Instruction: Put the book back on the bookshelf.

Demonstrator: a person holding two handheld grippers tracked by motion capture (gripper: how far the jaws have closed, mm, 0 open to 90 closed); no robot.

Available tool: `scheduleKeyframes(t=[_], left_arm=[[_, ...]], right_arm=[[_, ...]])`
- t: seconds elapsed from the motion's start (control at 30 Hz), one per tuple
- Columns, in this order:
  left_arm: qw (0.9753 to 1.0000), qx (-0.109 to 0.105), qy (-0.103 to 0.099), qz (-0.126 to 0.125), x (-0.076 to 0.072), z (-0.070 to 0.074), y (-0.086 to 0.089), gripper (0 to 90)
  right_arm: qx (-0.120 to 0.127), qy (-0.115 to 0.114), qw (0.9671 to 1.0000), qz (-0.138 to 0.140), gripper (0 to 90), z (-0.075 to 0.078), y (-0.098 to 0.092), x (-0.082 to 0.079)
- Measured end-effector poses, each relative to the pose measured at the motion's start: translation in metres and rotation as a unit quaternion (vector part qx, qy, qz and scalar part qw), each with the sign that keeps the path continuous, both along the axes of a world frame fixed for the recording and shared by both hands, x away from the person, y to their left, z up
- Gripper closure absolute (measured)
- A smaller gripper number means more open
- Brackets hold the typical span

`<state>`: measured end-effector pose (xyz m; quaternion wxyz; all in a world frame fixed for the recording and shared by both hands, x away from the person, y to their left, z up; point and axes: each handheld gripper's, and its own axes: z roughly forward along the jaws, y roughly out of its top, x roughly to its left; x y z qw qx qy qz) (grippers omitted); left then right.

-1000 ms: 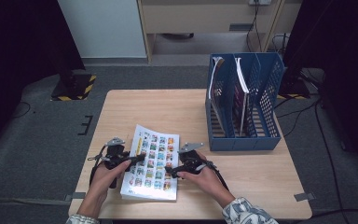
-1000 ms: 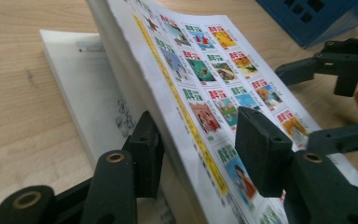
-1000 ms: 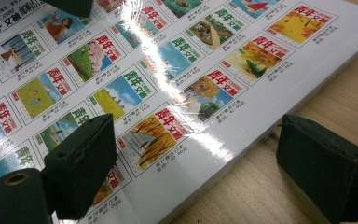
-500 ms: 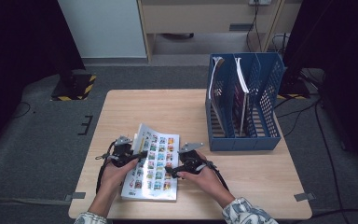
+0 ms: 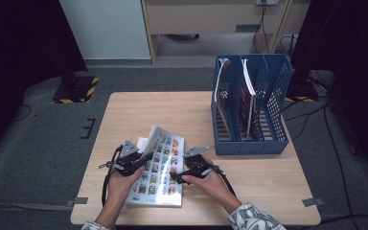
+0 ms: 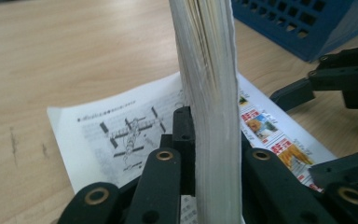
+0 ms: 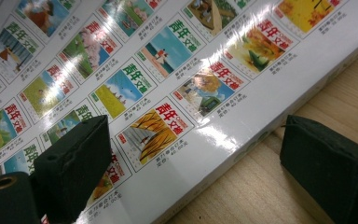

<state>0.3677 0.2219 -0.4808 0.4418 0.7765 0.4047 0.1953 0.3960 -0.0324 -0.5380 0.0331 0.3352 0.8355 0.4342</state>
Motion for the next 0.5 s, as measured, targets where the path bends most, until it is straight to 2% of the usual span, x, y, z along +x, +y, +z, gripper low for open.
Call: scheduleKeyframes(t=[0.1, 0.23, 0.37, 0.43, 0.5], left_arm=[[0.9998, -0.003, -0.016, -0.006, -0.005, 0.005, 0.000, 81.0], [0.9992, -0.020, -0.031, -0.015, -0.010, 0.011, 0.003, 81.1], [0.9979, -0.048, -0.036, -0.025, -0.011, 0.013, 0.006, 81.1], [0.9976, -0.050, -0.037, -0.029, -0.011, 0.013, 0.005, 81.0], [0.9976, -0.054, -0.033, -0.028, -0.010, 0.012, 0.006, 81.0]], right_arm=[[0.015, 0.009, 0.9999, 0.003, 7.9, -0.001, -0.002, 0.002], [0.036, 0.024, 0.9990, 0.006, 7.9, -0.001, -0.005, 0.004], [0.056, 0.040, 0.9975, 0.017, 7.9, -0.002, -0.004, 0.005], [0.062, 0.046, 0.9967, 0.025, 8.1, -0.002, -0.001, 0.004], [0.057, 0.045, 0.9970, 0.028, 6.6, -0.002, 0.002, 0.002]])
